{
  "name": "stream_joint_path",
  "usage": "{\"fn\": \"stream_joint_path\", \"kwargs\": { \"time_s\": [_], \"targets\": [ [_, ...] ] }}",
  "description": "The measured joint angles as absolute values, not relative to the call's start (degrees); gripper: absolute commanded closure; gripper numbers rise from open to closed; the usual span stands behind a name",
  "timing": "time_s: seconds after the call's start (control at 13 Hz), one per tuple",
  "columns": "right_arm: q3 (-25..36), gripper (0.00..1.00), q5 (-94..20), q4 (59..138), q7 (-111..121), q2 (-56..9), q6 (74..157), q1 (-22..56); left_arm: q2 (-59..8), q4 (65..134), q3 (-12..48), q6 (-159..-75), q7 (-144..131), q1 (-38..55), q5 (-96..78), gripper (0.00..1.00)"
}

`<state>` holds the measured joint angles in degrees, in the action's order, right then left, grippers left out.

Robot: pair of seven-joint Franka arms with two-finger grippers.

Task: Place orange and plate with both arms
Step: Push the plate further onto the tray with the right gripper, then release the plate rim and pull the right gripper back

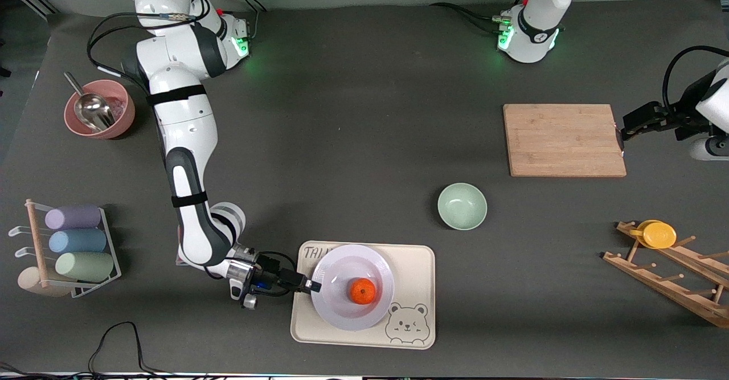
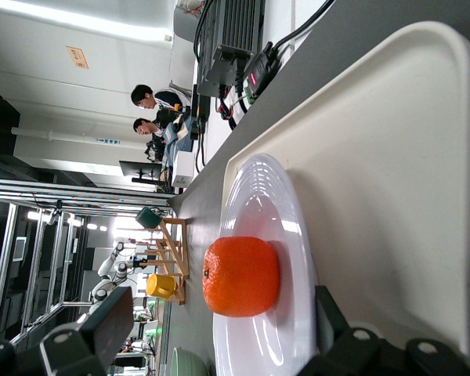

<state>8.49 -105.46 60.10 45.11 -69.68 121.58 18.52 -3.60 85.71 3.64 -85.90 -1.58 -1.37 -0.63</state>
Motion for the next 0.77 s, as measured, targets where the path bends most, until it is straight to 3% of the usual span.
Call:
{"fn": "stream_joint_path", "kwargs": {
  "time_s": [0.77],
  "targets": [
    [9.11,0.0,-92.94,59.01,41.88,-68.02,121.7,16.41,-3.6,85.71,3.64,-85.9,-1.58,-1.36,-0.63,0.0]
  ]
}}
